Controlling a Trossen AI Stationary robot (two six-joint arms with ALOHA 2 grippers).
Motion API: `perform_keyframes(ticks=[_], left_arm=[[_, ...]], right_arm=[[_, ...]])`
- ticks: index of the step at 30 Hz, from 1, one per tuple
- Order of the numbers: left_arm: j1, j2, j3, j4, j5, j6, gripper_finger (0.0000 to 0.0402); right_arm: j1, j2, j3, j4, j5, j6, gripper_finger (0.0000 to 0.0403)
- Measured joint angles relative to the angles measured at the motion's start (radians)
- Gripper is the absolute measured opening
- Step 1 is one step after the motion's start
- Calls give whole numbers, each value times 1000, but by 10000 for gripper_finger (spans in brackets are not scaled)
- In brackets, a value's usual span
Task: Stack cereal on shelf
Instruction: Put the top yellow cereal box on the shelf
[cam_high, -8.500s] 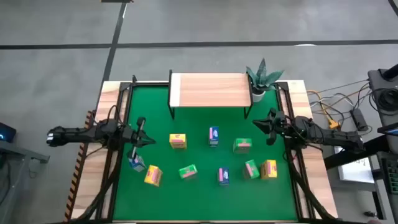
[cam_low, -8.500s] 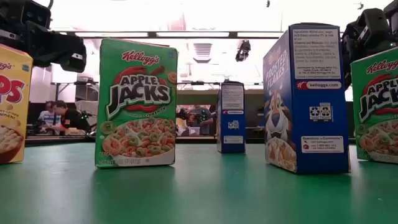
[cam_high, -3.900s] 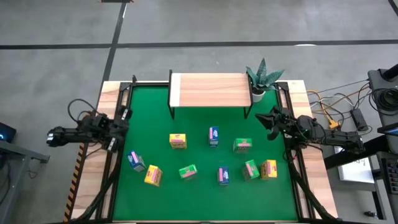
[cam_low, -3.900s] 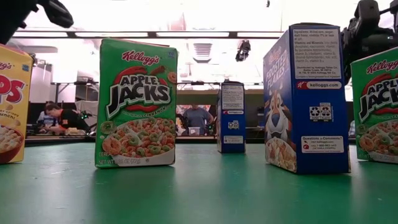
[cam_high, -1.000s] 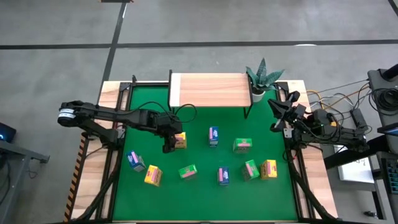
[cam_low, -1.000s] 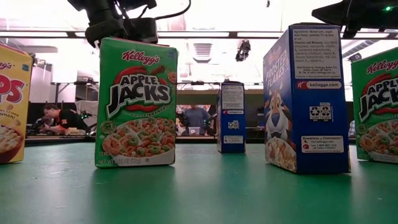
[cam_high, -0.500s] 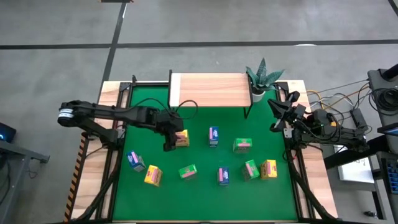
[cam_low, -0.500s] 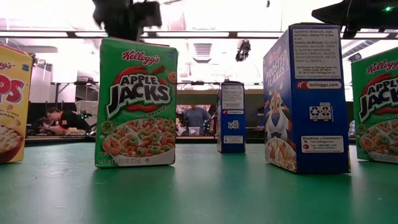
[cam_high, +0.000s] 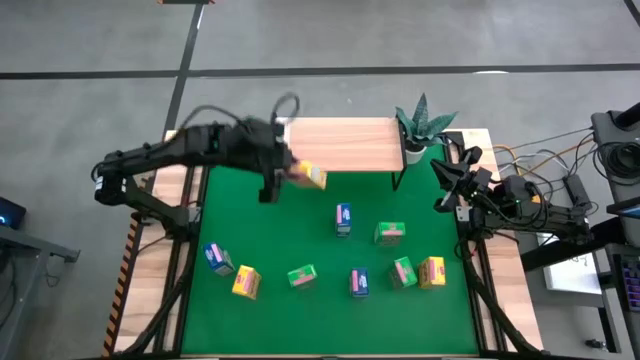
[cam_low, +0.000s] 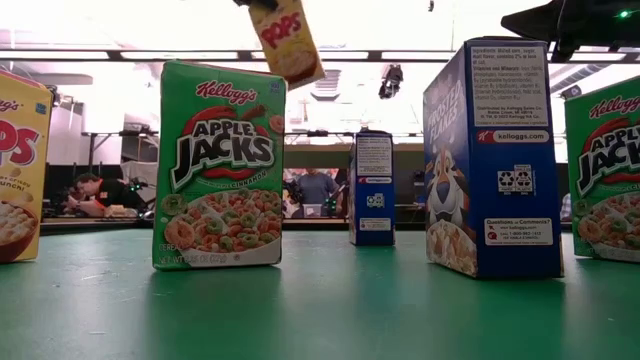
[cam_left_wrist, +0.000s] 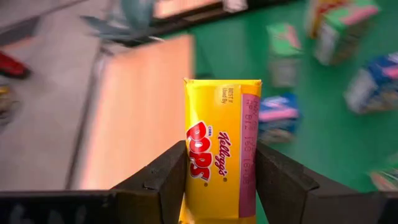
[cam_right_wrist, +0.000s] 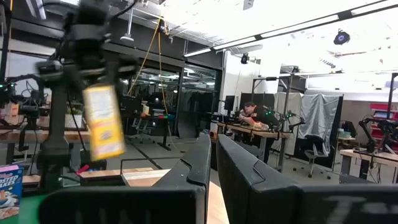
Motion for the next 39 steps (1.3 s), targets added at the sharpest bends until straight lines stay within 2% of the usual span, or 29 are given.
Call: perform_keyframes(ticks=[6,13,16,19,24,30,39], left_arm=[[184,85,150,-26,4,63,155],[390,283,319,-138,107,147,155],[450,386,412,-211,112,177,155],[494,477,514,-285,177,191,155],[534,605,693,-404,210,219,155],[544,606,663,-390,207,280,155],[544,606,663,-387,206,271,155]], right_arm=[[0,0,0,-6,0,10,18],[0,0,-1,-51,0,44,18],[0,0,-1,-58,0,46,18],[0,0,-1,-60,0,45,18],[0,0,-1,-74,0,50,18],[0,0,-1,-80,0,55,18],[0,0,-1,-85,0,55,18]])
